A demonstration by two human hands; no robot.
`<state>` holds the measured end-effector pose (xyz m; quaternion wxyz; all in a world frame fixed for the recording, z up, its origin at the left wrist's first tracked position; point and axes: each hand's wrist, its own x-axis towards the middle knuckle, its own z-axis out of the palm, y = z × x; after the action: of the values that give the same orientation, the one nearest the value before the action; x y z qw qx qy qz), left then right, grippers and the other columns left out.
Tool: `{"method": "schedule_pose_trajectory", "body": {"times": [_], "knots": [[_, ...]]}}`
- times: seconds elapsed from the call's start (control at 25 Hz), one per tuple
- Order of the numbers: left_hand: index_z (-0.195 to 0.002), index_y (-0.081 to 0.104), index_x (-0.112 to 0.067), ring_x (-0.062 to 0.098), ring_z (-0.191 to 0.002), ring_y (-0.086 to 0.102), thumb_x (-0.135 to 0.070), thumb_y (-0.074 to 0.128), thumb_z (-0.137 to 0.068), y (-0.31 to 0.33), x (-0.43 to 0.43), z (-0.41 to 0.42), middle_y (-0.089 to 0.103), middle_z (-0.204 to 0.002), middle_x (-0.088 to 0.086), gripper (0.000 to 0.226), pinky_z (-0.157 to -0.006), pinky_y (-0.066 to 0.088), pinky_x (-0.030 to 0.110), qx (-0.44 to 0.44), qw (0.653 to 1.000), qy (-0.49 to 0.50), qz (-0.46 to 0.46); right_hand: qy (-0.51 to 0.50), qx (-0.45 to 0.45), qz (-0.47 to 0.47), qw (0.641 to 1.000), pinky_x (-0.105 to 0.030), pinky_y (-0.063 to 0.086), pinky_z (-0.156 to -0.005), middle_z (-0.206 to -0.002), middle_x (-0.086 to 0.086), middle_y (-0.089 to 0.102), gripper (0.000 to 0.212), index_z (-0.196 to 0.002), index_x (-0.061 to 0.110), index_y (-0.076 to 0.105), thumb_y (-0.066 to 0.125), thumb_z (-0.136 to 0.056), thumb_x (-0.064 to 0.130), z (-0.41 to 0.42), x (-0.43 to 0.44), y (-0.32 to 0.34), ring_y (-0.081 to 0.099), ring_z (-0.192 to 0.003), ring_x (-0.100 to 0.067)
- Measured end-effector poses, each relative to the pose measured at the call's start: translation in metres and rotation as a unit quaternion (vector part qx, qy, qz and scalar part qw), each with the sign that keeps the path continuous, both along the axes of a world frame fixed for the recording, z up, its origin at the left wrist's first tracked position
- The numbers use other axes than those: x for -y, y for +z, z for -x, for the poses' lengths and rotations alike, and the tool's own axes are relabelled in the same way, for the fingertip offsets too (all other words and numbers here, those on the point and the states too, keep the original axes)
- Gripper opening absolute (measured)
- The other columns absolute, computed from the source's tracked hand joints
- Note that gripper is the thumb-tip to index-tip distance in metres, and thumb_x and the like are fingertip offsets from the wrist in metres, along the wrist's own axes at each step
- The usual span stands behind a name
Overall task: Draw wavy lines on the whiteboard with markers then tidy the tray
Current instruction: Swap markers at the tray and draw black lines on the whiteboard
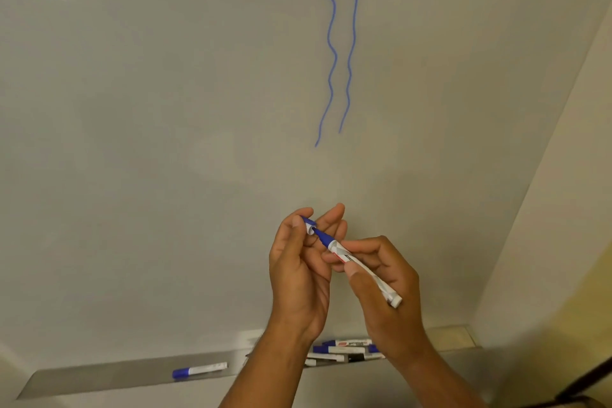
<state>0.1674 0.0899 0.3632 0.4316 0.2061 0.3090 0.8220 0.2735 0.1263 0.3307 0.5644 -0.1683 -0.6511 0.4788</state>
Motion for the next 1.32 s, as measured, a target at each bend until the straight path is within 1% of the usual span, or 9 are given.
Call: {"method": "schedule_pose_trajectory", "body": {"times": [0.12,0.4,0.52,0.68,0.8,0.92,1.04,1.2,1.32], "knots": [[-0.121,0.056,-0.008,0.042,-0.126,0.068,-0.033,0.050,-0.100,-0.011,0.006,-0.001,0.074,-0.126,0.026,0.033,-0.121,0.042,0.055,0.004,1.000,-0.002,0.007,-0.004,0.023,0.007,1.000,-0.035,0.065,-0.083,-0.104,0.004,0.078,0.034,-0.111,0.019,0.071,0.067,-0.092,0.047,-0.001,0.005,-0.013,0.077,-0.097,-0.024],[-0.124,0.058,-0.007,0.041,-0.125,0.068,-0.031,0.047,-0.106,-0.046,0.021,-0.008,0.073,-0.126,0.026,0.032,-0.119,0.045,0.052,0.003,0.998,-0.008,0.055,0.018,0.065,0.028,0.997,-0.025,0.062,-0.076,-0.100,0.011,0.075,0.013,-0.108,0.021,0.069,0.062,-0.098,0.026,-0.005,0.020,-0.037,0.074,-0.093,-0.019],[-0.124,0.058,-0.009,0.039,-0.125,0.069,-0.027,0.042,-0.112,-0.064,0.029,-0.014,0.073,-0.127,0.027,0.027,-0.118,0.046,0.050,0.033,0.997,-0.005,0.072,0.028,0.084,0.026,0.996,-0.023,0.061,-0.077,-0.102,0.014,0.072,0.018,-0.108,0.024,0.067,0.057,-0.100,0.012,-0.006,0.028,-0.055,0.073,-0.095,-0.017],[-0.121,0.057,-0.010,0.037,-0.125,0.069,-0.025,0.041,-0.112,-0.084,0.039,-0.019,0.072,-0.127,0.029,0.024,-0.115,0.048,0.046,0.056,0.995,0.000,0.081,0.047,0.084,0.074,0.993,-0.026,0.061,-0.077,-0.103,0.006,0.073,0.013,-0.110,0.016,0.068,0.058,-0.101,0.013,-0.010,0.035,-0.075,0.073,-0.096,-0.022],[-0.118,0.060,-0.010,0.034,-0.116,0.073,-0.027,0.045,-0.110,-0.103,0.047,-0.012,0.072,-0.127,0.028,0.024,-0.102,0.060,0.040,0.042,0.994,0.002,0.102,0.080,0.105,0.140,0.981,-0.029,0.061,-0.074,-0.103,-0.004,0.076,0.016,-0.109,0.010,0.070,0.063,-0.096,0.018,-0.013,0.035,-0.080,0.074,-0.094,-0.026],[-0.122,0.062,-0.007,0.035,-0.118,0.073,-0.025,0.052,-0.105,-0.134,0.057,0.000,0.071,-0.127,0.029,0.027,-0.092,0.064,0.039,0.065,0.990,0.002,0.121,0.154,0.152,0.218,0.952,-0.031,0.060,-0.078,-0.109,-0.007,0.077,0.030,-0.118,0.013,0.072,0.076,-0.093,0.028,-0.022,0.033,-0.090,0.073,-0.101,-0.028],[-0.129,0.061,-0.003,0.035,-0.123,0.071,-0.021,0.052,-0.107,-0.169,0.069,0.009,0.072,-0.127,0.027,0.029,-0.096,0.063,0.041,0.071,0.984,-0.004,0.165,0.214,0.222,0.314,0.898,-0.038,0.058,-0.083,-0.112,-0.008,0.077,0.033,-0.125,0.021,0.073,0.064,-0.100,0.040,-0.029,0.036,-0.111,0.073,-0.102,-0.029],[-0.135,0.063,-0.003,0.035,-0.118,0.073,-0.023,0.050,-0.111,-0.223,0.079,0.004,0.076,-0.124,0.019,0.034,-0.102,0.059,0.049,-0.014,0.961,-0.015,0.274,0.205,0.300,0.388,0.847,-0.028,0.059,-0.073,-0.104,-0.008,0.080,0.021,-0.121,0.019,0.071,0.063,-0.102,0.015,-0.029,0.042,-0.152,0.075,-0.086,-0.024],[-0.137,0.067,-0.017,0.024,-0.111,0.077,-0.022,0.055,-0.110,-0.269,0.088,-0.009,0.080,-0.119,0.005,0.030,-0.098,0.062,0.044,-0.107,0.924,-0.023,0.367,0.200,0.342,0.441,0.805,-0.035,0.062,-0.079,-0.105,-0.006,0.080,0.023,-0.120,0.019,0.071,0.069,-0.098,0.012,-0.034,0.046,-0.194,0.076,-0.095,-0.029]]}}
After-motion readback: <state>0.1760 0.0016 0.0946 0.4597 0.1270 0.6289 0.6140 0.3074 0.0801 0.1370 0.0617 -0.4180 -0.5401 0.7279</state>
